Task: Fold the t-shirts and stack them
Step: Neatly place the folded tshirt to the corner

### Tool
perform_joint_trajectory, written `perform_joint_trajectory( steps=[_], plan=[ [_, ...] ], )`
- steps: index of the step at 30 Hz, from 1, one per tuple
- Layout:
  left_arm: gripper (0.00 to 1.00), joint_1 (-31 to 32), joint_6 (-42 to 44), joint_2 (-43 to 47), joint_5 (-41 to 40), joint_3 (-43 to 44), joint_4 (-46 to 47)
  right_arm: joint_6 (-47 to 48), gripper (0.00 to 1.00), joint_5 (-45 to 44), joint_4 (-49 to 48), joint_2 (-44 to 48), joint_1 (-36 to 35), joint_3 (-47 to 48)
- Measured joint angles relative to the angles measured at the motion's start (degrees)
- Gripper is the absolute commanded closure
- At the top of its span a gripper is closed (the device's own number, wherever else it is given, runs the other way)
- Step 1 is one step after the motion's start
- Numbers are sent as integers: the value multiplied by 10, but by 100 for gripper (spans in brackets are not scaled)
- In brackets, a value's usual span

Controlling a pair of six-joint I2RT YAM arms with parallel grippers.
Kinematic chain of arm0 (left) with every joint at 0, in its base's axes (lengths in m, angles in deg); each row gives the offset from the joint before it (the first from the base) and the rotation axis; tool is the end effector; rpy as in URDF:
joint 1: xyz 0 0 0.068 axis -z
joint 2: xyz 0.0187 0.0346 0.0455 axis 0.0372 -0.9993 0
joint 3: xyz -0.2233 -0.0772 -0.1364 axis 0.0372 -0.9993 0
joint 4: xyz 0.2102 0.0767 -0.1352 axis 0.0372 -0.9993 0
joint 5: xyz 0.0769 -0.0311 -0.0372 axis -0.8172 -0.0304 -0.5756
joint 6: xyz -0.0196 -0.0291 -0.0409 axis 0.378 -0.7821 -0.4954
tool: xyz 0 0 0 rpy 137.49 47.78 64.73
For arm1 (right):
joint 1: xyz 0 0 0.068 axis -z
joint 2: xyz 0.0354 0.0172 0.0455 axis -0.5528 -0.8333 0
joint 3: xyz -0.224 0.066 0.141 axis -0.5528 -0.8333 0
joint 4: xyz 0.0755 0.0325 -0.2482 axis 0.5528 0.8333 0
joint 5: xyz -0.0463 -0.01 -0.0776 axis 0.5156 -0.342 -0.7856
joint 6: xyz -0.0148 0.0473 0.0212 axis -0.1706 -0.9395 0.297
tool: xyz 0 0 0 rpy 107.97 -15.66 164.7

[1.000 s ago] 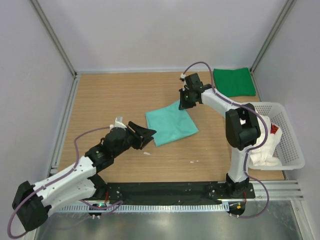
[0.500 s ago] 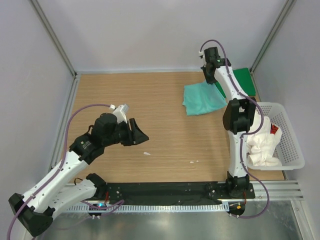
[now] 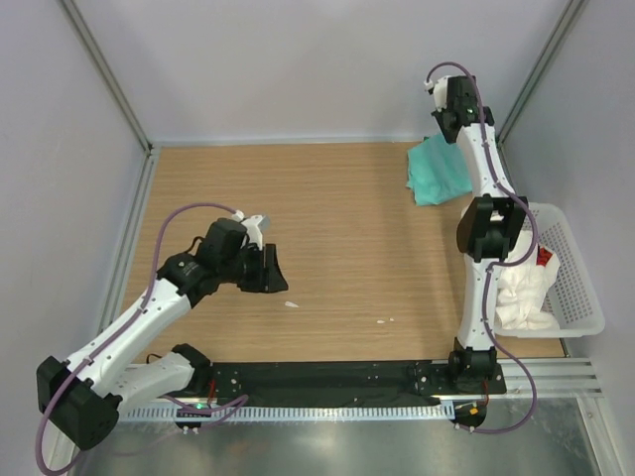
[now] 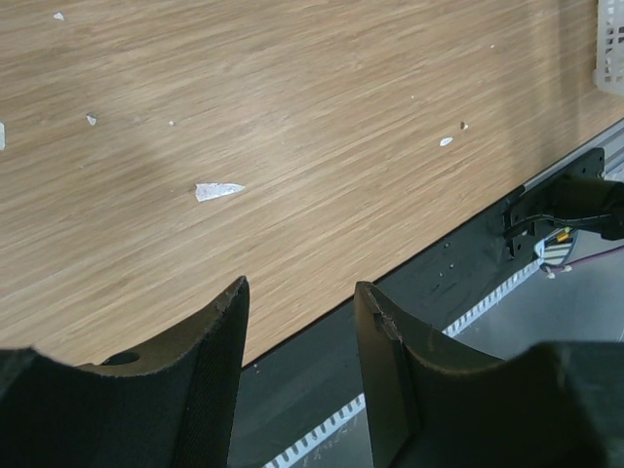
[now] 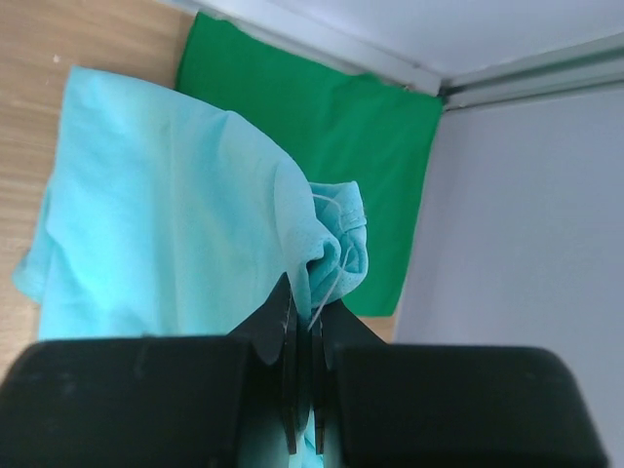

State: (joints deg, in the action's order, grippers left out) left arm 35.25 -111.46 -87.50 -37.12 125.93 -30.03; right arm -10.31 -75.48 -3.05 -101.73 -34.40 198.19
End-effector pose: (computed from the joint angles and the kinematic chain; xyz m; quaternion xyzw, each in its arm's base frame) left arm 0.1616 -0.1170 0.2813 0.0638 0.9193 -0.3027 0.2434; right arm 0.5254 -0.0011 0.3030 -0.1826 0.8903 -0.2059 0.3627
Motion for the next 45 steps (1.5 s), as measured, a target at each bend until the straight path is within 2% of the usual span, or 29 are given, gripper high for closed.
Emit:
perform_joint_trajectory(
  steps=[11,27,37,45],
  plan=[
    [51,-2,4,-44,12,2,-6,36,99,24,-97,-15,46,7],
    [53,-40,-43,-89,67,-4,30,106,99,106,-134,-59,85,31],
    [53,-51,-56,-122,85,-2,44,133,99,172,-109,-65,108,39],
    [53,-51,-57,-124,92,-2,59,148,99,196,-84,-17,111,10]
  ],
)
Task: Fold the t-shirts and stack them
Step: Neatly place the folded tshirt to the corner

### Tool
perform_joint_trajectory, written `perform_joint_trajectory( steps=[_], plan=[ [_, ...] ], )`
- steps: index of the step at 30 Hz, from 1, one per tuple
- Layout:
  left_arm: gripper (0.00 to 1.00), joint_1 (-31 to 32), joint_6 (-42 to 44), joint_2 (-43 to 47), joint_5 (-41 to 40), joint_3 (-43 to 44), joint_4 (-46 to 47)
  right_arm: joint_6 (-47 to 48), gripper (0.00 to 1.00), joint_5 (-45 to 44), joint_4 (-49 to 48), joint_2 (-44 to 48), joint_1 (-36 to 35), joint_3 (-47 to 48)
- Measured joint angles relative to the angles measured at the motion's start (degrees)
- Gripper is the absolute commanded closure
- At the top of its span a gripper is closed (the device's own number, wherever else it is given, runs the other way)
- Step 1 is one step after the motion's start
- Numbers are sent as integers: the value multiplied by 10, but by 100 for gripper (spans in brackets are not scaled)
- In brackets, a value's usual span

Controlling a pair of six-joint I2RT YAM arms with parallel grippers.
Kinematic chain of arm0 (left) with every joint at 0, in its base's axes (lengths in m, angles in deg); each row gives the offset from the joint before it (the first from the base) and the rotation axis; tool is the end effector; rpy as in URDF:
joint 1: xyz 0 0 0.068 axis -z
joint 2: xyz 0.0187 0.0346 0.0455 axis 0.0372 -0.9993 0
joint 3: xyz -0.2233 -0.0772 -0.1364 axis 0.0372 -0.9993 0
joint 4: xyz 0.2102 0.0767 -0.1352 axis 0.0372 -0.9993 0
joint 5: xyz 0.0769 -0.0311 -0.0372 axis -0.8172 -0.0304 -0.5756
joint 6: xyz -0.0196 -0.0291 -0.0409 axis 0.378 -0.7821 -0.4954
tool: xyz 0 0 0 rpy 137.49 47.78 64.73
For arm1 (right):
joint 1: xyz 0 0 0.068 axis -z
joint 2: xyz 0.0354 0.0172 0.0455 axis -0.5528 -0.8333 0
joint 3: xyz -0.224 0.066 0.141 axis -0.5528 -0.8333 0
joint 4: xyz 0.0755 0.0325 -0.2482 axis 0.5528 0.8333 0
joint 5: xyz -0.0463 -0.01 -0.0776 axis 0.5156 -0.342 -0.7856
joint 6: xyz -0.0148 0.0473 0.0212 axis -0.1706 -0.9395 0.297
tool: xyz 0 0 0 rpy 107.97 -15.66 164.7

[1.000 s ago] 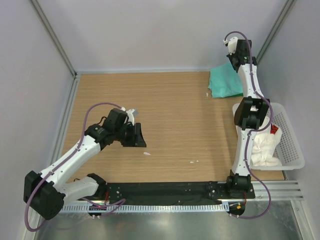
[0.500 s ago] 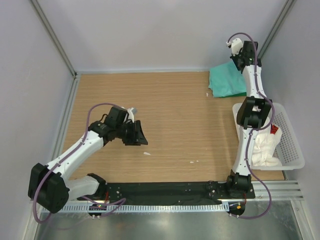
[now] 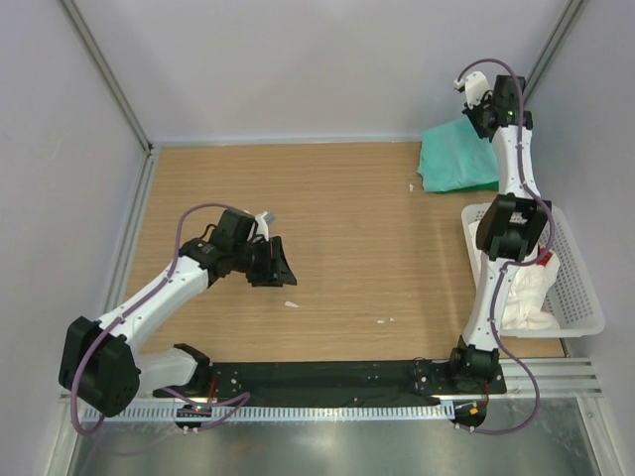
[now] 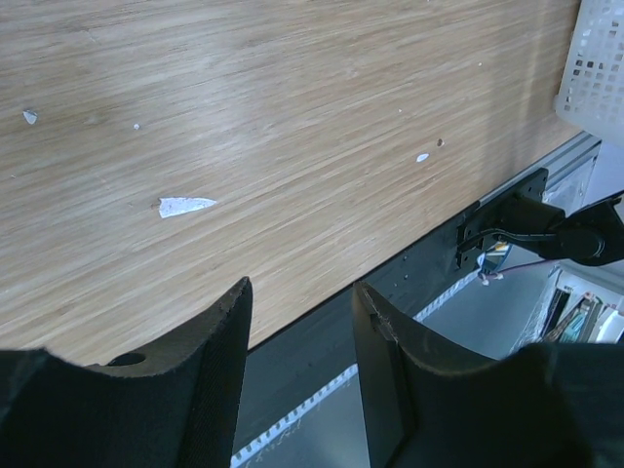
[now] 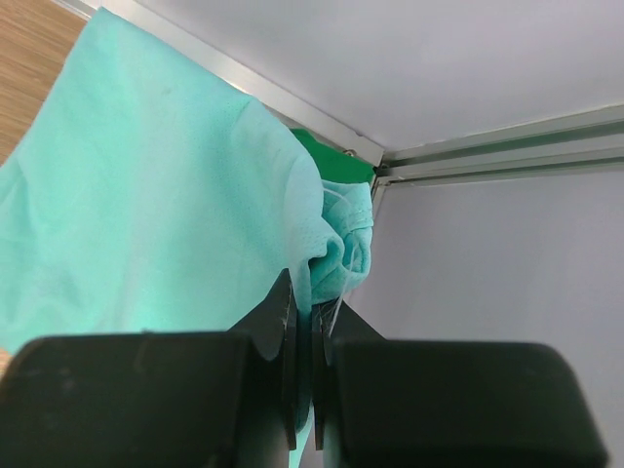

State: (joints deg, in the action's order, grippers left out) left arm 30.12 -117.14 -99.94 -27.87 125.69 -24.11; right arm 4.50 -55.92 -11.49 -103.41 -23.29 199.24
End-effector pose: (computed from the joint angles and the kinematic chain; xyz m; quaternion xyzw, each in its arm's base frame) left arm 0.2038 -0.1254 0.2453 -0.0062 0.9292 -0.3378 0.1499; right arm 0.5334 -0.0933 0.3059 -0.2733 0.8408 -0.1731 0.4341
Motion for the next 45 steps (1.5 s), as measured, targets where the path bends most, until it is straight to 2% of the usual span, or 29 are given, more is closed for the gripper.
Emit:
perform_joint_trajectory(
  steps=[15,28,39,40,43,45],
  plan=[
    [53,0,-2,0,10,0,4,19,99,23,4,17,7,1],
    [53,0,-11,-22,23,0,10,23,99,44,-43,-98,29,48],
    [53,0,-17,-59,34,0,13,17,99,49,-113,-134,45,52],
    [54,0,-17,-61,35,0,13,17,96,49,-121,-139,46,52],
    [54,0,-17,-62,37,0,13,7,55,47,-149,-151,49,52],
    [54,-2,-19,-63,40,2,14,-8,31,37,-168,-158,51,52]
  ],
)
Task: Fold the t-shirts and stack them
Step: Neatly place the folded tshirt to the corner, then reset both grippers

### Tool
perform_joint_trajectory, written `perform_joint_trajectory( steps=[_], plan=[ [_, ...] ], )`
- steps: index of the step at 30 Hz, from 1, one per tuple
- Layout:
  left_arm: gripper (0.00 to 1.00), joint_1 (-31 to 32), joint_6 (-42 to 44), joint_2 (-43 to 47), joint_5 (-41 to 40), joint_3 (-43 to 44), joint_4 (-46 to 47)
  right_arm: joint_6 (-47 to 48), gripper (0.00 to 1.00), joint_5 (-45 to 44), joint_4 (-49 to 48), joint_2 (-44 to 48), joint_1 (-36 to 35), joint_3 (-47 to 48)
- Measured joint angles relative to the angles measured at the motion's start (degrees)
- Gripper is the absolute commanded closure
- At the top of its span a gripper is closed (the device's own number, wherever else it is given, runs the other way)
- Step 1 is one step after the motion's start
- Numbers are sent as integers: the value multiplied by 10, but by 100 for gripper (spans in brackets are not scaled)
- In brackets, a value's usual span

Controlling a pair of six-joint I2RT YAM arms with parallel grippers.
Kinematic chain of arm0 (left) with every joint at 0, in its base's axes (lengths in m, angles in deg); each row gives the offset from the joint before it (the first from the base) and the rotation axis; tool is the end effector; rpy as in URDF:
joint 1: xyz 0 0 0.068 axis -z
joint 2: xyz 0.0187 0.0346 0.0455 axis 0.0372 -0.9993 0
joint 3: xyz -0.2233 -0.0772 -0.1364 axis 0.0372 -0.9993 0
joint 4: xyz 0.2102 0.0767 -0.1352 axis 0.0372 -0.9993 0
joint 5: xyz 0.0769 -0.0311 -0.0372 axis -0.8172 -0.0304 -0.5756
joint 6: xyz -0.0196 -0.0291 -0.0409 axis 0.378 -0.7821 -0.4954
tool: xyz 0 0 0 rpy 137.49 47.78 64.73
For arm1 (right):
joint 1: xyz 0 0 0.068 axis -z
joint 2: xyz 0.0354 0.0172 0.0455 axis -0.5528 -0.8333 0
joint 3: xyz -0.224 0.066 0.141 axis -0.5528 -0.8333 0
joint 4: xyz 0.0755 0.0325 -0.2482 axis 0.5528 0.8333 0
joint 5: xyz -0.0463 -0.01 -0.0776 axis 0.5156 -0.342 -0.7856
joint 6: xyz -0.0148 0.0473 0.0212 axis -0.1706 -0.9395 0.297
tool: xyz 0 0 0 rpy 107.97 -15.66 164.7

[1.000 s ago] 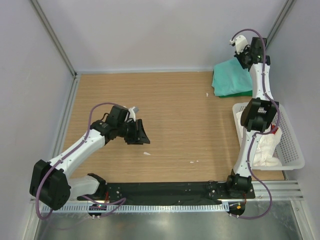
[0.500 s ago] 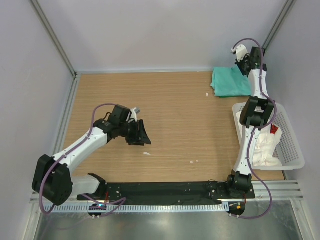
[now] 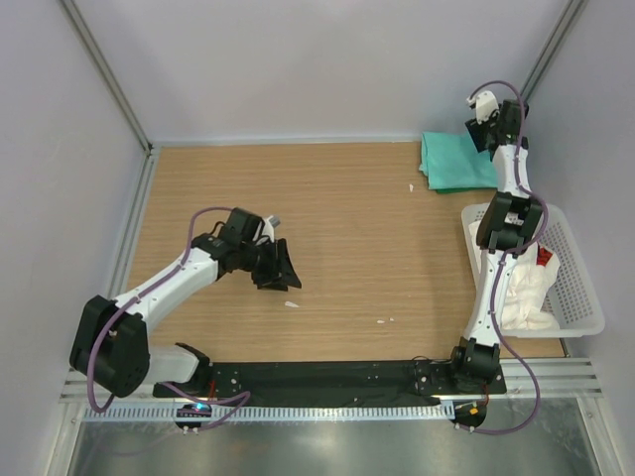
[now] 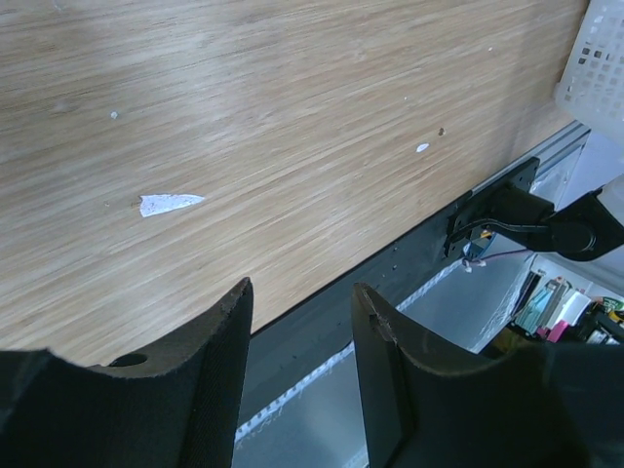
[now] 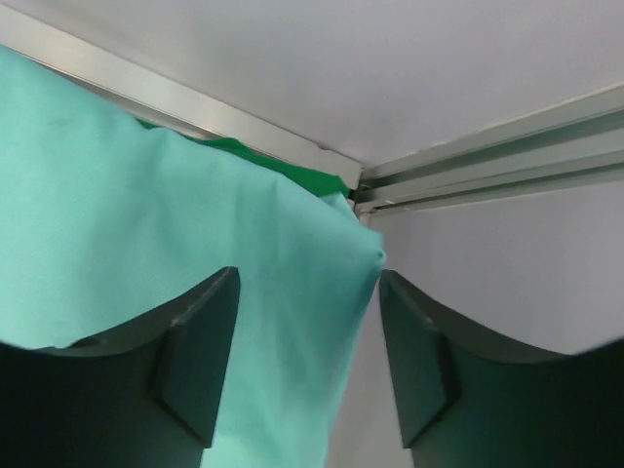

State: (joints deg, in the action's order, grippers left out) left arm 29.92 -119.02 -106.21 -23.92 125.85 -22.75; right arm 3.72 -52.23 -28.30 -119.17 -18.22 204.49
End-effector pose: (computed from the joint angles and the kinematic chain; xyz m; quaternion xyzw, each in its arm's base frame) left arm 0.2166 -0.1336 0.2237 -0.0227 0.9333 -0.3466 0.0916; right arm 0.5793 -0.1531 0.2127 -0.2415 0.8214 -0.1890 0.4810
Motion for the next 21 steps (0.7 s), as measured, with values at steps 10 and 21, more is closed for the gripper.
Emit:
perform_joint_trajectory(
  steps=[10,21],
  plan=[
    [55,-20,-25,-1,15,24,3,-98,0,-115,-24,88,-26,-94],
    [26,-44,-89,198,-54,-17,64,-457,0,-22,-118,546,-264,-568]
  ],
)
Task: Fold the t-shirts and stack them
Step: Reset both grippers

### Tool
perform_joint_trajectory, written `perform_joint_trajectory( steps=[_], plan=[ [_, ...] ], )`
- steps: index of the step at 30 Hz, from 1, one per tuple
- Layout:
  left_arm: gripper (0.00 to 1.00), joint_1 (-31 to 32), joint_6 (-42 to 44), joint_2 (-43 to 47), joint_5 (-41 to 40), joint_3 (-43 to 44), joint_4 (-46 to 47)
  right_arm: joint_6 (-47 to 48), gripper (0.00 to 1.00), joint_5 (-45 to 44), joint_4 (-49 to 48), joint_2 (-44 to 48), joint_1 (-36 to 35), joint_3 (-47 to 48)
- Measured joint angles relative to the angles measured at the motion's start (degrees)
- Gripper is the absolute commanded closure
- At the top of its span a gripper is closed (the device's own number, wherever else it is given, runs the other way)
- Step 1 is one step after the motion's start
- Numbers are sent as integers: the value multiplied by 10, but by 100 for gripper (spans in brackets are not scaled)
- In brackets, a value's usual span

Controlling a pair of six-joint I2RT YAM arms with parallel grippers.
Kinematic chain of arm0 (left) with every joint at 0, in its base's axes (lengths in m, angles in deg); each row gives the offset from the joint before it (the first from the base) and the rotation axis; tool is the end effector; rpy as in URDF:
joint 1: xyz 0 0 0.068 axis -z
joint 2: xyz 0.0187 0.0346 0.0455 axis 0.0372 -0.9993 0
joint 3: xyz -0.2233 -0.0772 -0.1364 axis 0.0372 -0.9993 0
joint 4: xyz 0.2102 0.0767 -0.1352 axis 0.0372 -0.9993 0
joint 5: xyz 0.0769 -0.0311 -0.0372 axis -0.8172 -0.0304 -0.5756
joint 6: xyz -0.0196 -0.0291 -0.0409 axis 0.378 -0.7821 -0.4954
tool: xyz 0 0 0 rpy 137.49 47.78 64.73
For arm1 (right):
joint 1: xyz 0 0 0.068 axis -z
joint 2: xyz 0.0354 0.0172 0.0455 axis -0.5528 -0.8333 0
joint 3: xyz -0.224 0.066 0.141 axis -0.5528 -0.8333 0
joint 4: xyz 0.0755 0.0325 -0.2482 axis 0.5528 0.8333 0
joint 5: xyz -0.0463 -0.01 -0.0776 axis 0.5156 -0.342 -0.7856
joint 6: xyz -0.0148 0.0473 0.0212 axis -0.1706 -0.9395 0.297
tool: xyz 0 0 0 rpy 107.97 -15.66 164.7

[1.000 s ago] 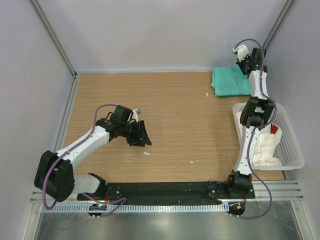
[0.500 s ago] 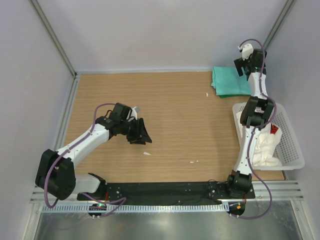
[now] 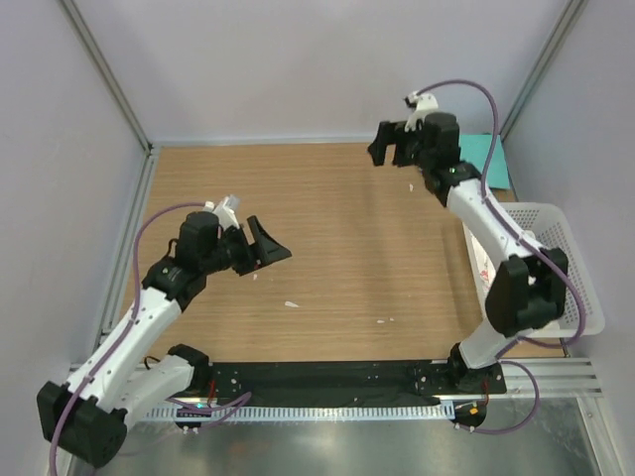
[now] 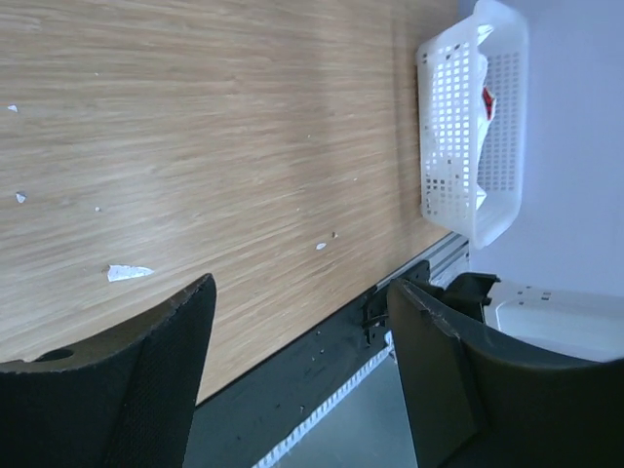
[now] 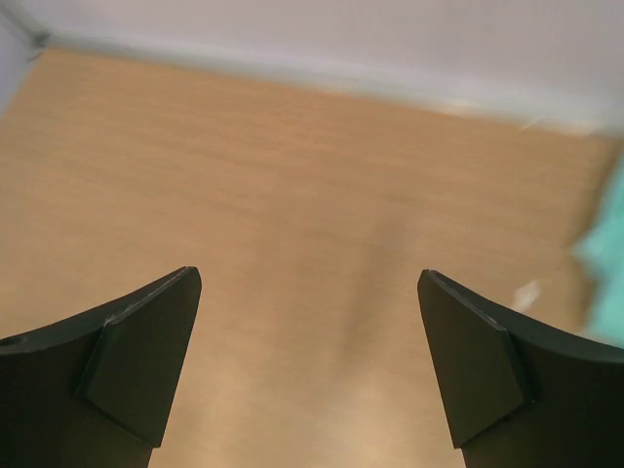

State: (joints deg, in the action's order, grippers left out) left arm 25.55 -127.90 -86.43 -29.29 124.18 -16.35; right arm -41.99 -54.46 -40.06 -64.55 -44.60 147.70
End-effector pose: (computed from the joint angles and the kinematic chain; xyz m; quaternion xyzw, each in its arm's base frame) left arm 0.1869 -0.0965 0.2953 -0.0888 0.8632 -0.4156 0.2727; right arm 0.3985 0.0820 0.3558 -0.0912 0.8061 0.1196 0.5724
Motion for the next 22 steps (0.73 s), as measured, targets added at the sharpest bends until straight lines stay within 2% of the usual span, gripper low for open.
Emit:
perform_joint_trajectory(
  steps=[4,8,11,14,15,20,22],
  plan=[
    [24,-1,-48,114,-25,-100,48,-181,0,83,-88,138,-65,-273],
    [13,-2,-132,230,-52,-243,103,-329,0,88,-109,239,-102,-518],
    [12,-2,-214,344,-77,-348,137,-438,0,75,-82,370,-124,-659],
    [11,-3,-318,509,-102,-438,154,-517,0,57,-46,485,-125,-715],
    [11,-3,-343,527,-103,-438,180,-535,0,52,-37,508,-125,-723],
    [9,-3,-407,489,-92,-439,282,-607,0,32,-4,626,-126,-770],
    [4,-3,-419,488,-91,-440,302,-629,0,29,2,666,-126,-794]
  ],
)
